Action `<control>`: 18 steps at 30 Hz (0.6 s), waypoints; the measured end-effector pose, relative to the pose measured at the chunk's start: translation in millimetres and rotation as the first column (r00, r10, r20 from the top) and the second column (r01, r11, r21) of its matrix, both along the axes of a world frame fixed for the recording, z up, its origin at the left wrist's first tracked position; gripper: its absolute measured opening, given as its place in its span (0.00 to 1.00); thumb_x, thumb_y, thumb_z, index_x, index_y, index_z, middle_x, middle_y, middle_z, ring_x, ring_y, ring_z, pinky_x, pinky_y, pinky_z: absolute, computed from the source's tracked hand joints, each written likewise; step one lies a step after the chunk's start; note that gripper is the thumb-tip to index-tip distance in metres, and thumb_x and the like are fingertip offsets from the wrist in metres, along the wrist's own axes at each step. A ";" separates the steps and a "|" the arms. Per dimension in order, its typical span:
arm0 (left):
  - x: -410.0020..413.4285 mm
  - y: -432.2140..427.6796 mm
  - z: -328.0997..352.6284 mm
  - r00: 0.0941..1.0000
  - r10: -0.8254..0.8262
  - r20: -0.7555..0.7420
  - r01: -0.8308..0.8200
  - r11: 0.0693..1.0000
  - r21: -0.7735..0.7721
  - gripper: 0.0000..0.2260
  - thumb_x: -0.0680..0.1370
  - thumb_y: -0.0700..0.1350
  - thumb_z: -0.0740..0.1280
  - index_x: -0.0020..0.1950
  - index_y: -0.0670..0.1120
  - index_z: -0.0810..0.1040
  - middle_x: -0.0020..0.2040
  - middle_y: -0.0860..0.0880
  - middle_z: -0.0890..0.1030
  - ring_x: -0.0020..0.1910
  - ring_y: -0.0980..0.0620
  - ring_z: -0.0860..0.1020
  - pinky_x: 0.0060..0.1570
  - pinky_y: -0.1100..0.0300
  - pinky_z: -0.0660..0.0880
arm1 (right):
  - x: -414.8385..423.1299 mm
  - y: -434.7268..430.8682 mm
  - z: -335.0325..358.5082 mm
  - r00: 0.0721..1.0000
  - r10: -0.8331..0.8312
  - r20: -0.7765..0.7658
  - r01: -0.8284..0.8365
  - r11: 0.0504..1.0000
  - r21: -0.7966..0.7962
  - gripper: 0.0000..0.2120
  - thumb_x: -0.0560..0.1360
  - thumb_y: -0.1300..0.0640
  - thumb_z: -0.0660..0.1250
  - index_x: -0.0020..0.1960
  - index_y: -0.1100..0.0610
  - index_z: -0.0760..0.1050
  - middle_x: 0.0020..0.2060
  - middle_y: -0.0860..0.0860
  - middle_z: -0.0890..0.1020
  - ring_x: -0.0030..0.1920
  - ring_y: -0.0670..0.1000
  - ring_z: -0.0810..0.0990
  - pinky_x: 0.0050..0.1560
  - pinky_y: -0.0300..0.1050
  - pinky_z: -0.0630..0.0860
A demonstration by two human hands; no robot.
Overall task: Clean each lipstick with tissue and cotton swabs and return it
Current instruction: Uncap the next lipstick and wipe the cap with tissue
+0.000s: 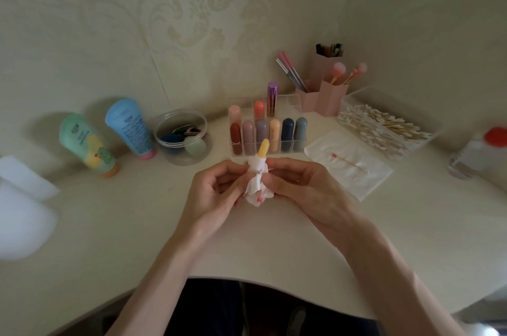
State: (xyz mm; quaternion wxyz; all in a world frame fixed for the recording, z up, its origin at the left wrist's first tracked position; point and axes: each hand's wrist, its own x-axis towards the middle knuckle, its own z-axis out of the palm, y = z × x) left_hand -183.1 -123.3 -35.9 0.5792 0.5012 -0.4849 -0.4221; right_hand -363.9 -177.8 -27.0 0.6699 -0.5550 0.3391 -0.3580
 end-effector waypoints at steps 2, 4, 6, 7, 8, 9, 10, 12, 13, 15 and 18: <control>0.5 -0.2 0.4 1.000 -0.001 0.004 0.001 1.000 0.015 0.09 0.78 0.36 0.70 0.53 0.31 0.82 0.34 0.52 0.84 0.31 0.60 0.80 0.34 0.71 0.73 | 1.9 2.1 0.4 1.000 0.004 -0.029 -0.006 0.998 -0.069 0.14 0.77 0.62 0.74 0.62 0.61 0.84 0.55 0.57 0.88 0.59 0.58 0.86 0.65 0.50 0.80; 1.2 0.0 0.8 1.000 0.010 -0.007 -0.009 0.999 0.041 0.08 0.78 0.35 0.70 0.54 0.32 0.83 0.35 0.52 0.84 0.32 0.60 0.81 0.35 0.72 0.73 | 4.4 3.3 -0.8 0.998 -0.036 -0.059 0.027 0.988 -0.150 0.12 0.78 0.63 0.74 0.61 0.62 0.85 0.53 0.55 0.88 0.56 0.57 0.87 0.59 0.43 0.81; 1.8 -0.9 2.0 0.999 0.025 -0.021 -0.024 0.998 0.063 0.08 0.78 0.36 0.71 0.53 0.33 0.84 0.36 0.50 0.85 0.34 0.59 0.82 0.37 0.72 0.74 | 6.5 3.0 -3.0 0.992 -0.083 -0.093 0.060 0.972 -0.226 0.11 0.77 0.61 0.75 0.59 0.60 0.86 0.53 0.56 0.88 0.55 0.60 0.85 0.58 0.46 0.82; 2.1 -1.7 1.9 0.999 0.034 -0.027 -0.032 0.997 0.072 0.09 0.77 0.38 0.71 0.52 0.34 0.84 0.36 0.49 0.85 0.34 0.58 0.82 0.37 0.71 0.75 | 7.2 3.0 -3.5 0.990 -0.091 -0.103 0.064 0.968 -0.243 0.11 0.77 0.60 0.75 0.59 0.59 0.87 0.54 0.56 0.87 0.56 0.62 0.84 0.60 0.50 0.81; 2.1 -2.3 2.5 0.999 0.039 -0.031 -0.036 0.996 0.084 0.10 0.75 0.40 0.72 0.51 0.35 0.85 0.36 0.48 0.86 0.34 0.57 0.83 0.38 0.71 0.75 | 7.5 3.3 -3.7 0.991 -0.089 -0.098 0.063 0.969 -0.241 0.11 0.77 0.58 0.75 0.58 0.58 0.87 0.55 0.55 0.86 0.57 0.61 0.84 0.62 0.53 0.80; 2.2 -2.9 3.0 0.999 0.040 -0.036 -0.036 0.994 0.100 0.11 0.74 0.43 0.72 0.50 0.37 0.85 0.37 0.48 0.86 0.35 0.57 0.83 0.37 0.71 0.75 | 7.9 3.6 -3.4 0.994 -0.076 -0.082 0.056 0.973 -0.222 0.10 0.78 0.57 0.74 0.58 0.58 0.87 0.56 0.54 0.86 0.58 0.59 0.84 0.64 0.55 0.80; 2.2 -3.0 3.9 0.999 0.035 -0.042 -0.030 0.992 0.119 0.11 0.72 0.45 0.72 0.49 0.39 0.86 0.37 0.47 0.86 0.35 0.57 0.83 0.37 0.71 0.75 | 7.9 4.6 -2.4 0.997 -0.053 -0.064 0.040 0.980 -0.197 0.11 0.78 0.57 0.73 0.59 0.58 0.87 0.57 0.53 0.87 0.60 0.57 0.84 0.66 0.56 0.79; 3.6 -2.8 5.1 0.999 0.016 -0.046 -0.008 0.987 0.158 0.10 0.71 0.48 0.72 0.46 0.44 0.87 0.36 0.48 0.86 0.33 0.58 0.81 0.34 0.71 0.73 | 8.4 5.9 -1.0 0.999 -0.021 -0.040 0.014 0.987 -0.162 0.12 0.79 0.56 0.73 0.60 0.59 0.86 0.56 0.53 0.87 0.61 0.56 0.85 0.68 0.58 0.78; 6.0 -2.2 5.2 0.999 0.002 -0.041 0.005 0.984 0.179 0.09 0.71 0.51 0.72 0.44 0.47 0.88 0.35 0.47 0.85 0.31 0.57 0.78 0.33 0.70 0.71 | 8.7 5.8 -0.9 0.999 -0.017 -0.035 0.012 0.988 -0.152 0.13 0.78 0.55 0.73 0.60 0.59 0.86 0.55 0.54 0.88 0.60 0.56 0.85 0.68 0.58 0.78; 12.0 -1.7 6.7 0.999 -0.030 -0.016 0.033 0.975 0.219 0.13 0.72 0.55 0.71 0.44 0.47 0.89 0.35 0.40 0.82 0.32 0.51 0.73 0.31 0.66 0.66 | 9.0 4.4 -1.7 0.999 -0.020 -0.038 0.014 0.990 -0.143 0.14 0.76 0.54 0.75 0.60 0.59 0.86 0.54 0.54 0.88 0.58 0.58 0.86 0.68 0.61 0.78; 19.6 -2.4 10.8 0.991 -0.130 -0.016 0.129 0.954 0.272 0.19 0.74 0.54 0.69 0.50 0.39 0.87 0.40 0.30 0.80 0.33 0.46 0.68 0.30 0.64 0.64 | 9.4 2.7 -4.5 0.999 -0.016 -0.051 0.008 0.988 -0.153 0.15 0.74 0.52 0.76 0.58 0.56 0.87 0.53 0.55 0.87 0.57 0.59 0.85 0.64 0.65 0.78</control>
